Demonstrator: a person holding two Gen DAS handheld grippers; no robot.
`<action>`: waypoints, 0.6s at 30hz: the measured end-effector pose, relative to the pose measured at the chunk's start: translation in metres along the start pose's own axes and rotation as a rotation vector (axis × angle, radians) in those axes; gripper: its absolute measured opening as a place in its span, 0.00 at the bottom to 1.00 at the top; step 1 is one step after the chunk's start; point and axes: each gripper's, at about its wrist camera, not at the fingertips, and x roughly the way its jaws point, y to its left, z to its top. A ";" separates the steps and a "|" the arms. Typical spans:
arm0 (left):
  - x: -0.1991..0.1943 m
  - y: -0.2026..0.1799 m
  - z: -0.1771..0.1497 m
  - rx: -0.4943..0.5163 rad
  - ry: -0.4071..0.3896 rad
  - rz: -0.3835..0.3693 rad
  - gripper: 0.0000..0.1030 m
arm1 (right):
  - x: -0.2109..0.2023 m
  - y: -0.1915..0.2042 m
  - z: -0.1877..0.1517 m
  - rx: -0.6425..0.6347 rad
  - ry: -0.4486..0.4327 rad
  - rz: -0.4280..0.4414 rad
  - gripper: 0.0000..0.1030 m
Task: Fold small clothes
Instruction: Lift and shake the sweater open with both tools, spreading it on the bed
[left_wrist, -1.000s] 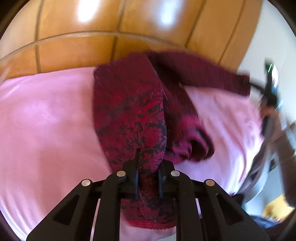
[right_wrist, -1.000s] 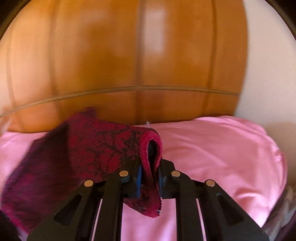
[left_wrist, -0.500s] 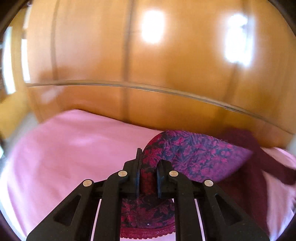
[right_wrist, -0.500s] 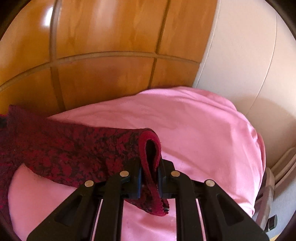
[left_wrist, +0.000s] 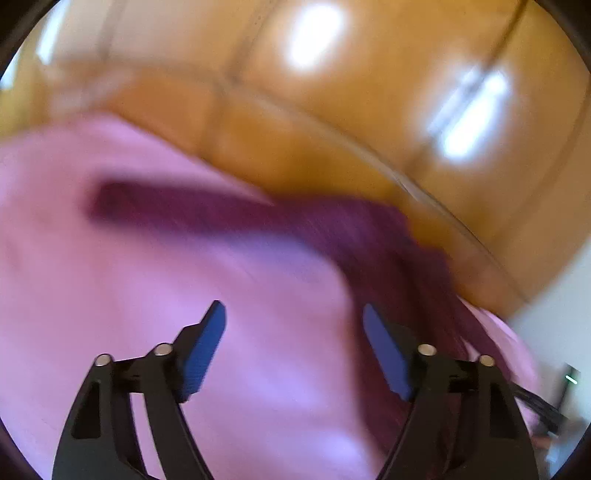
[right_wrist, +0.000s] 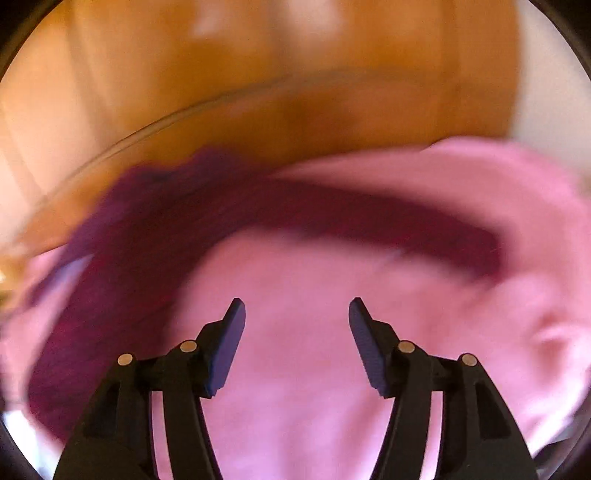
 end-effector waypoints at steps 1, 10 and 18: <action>0.010 -0.004 -0.013 -0.016 0.046 -0.060 0.70 | 0.009 0.013 -0.009 0.001 0.049 0.072 0.52; 0.086 -0.042 -0.073 -0.204 0.269 -0.319 0.41 | 0.059 0.071 -0.049 0.047 0.219 0.285 0.35; 0.020 -0.059 -0.038 -0.045 0.135 -0.299 0.10 | -0.030 0.069 -0.025 -0.103 0.021 0.195 0.11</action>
